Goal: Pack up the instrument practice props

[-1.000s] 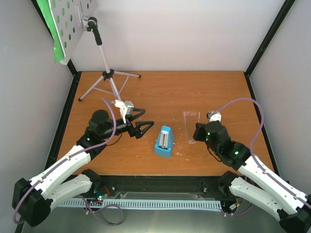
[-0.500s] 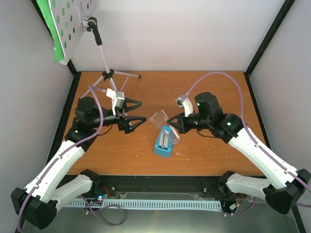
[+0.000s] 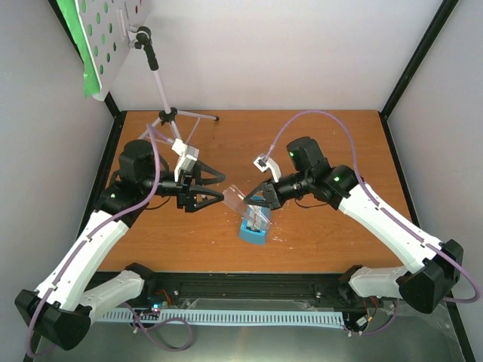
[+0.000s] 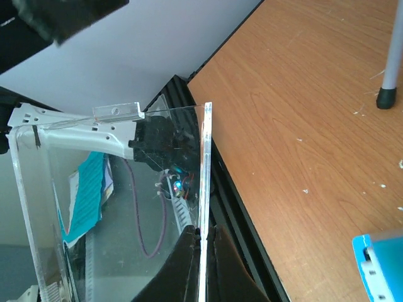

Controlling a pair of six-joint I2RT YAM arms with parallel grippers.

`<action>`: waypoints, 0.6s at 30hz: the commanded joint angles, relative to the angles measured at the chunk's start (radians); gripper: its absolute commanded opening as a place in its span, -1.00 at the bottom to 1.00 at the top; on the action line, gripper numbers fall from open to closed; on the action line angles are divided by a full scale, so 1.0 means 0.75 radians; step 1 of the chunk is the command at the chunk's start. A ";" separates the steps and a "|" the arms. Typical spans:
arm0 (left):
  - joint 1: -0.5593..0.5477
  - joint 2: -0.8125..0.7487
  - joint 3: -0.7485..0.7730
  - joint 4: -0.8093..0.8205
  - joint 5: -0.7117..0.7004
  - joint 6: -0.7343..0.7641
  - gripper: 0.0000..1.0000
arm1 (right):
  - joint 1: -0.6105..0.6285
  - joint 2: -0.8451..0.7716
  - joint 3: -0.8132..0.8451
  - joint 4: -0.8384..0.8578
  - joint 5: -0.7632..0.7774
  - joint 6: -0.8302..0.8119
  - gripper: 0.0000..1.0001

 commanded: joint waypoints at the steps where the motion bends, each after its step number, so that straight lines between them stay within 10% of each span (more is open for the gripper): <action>1: 0.005 0.057 0.089 -0.233 0.122 0.182 0.46 | 0.001 0.070 0.073 0.000 -0.098 -0.033 -0.95; 18: -0.031 0.131 0.103 -0.386 0.106 0.360 -0.31 | 0.002 0.169 0.128 -0.082 -0.054 -0.097 -0.94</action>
